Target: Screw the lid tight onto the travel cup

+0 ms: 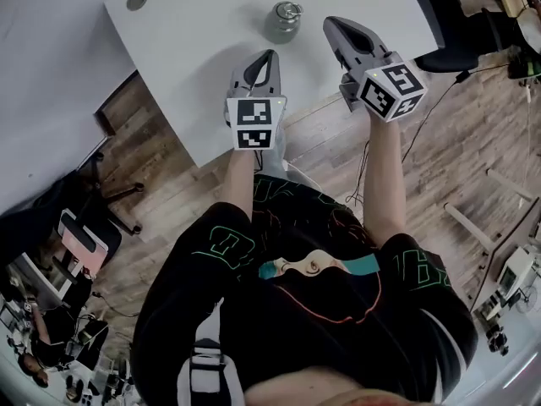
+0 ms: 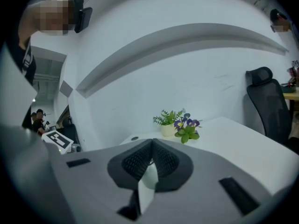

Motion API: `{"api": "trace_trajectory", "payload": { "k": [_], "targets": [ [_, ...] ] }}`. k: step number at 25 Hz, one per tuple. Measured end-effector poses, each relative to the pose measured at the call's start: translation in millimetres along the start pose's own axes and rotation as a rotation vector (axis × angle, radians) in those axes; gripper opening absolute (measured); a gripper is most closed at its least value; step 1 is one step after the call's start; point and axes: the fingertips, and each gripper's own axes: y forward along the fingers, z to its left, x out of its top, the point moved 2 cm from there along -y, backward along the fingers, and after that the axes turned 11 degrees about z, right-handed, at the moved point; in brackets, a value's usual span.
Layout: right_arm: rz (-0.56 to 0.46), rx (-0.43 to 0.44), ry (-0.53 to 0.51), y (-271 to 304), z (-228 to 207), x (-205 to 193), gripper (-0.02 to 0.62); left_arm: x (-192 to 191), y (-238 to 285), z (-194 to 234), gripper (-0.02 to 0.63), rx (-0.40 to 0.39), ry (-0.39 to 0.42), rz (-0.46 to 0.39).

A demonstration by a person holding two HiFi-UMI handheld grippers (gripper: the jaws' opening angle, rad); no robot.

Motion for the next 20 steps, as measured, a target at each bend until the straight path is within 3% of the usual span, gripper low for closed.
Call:
{"api": "trace_trajectory", "payload": {
  "k": [3, 11, 17, 20],
  "targets": [
    [0.029, 0.040, -0.066, 15.8, -2.6, 7.0, 0.005, 3.3, 9.9, 7.9, 0.008, -0.014, 0.029, -0.005],
    [0.128, 0.165, -0.263, 32.7, 11.5, 27.9, 0.021, -0.6, 19.0, 11.1, 0.096, -0.069, 0.074, 0.007],
    [0.177, 0.248, -0.369, 43.4, 37.0, 35.0, 0.088, -12.6, 27.4, 20.0, 0.261, -0.106, 0.111, 0.060],
    [0.216, 0.257, -0.390, 47.6, 40.9, 33.8, 0.126, -12.5, 37.9, 18.8, 0.297, -0.133, 0.152, 0.081]
  ]
}}
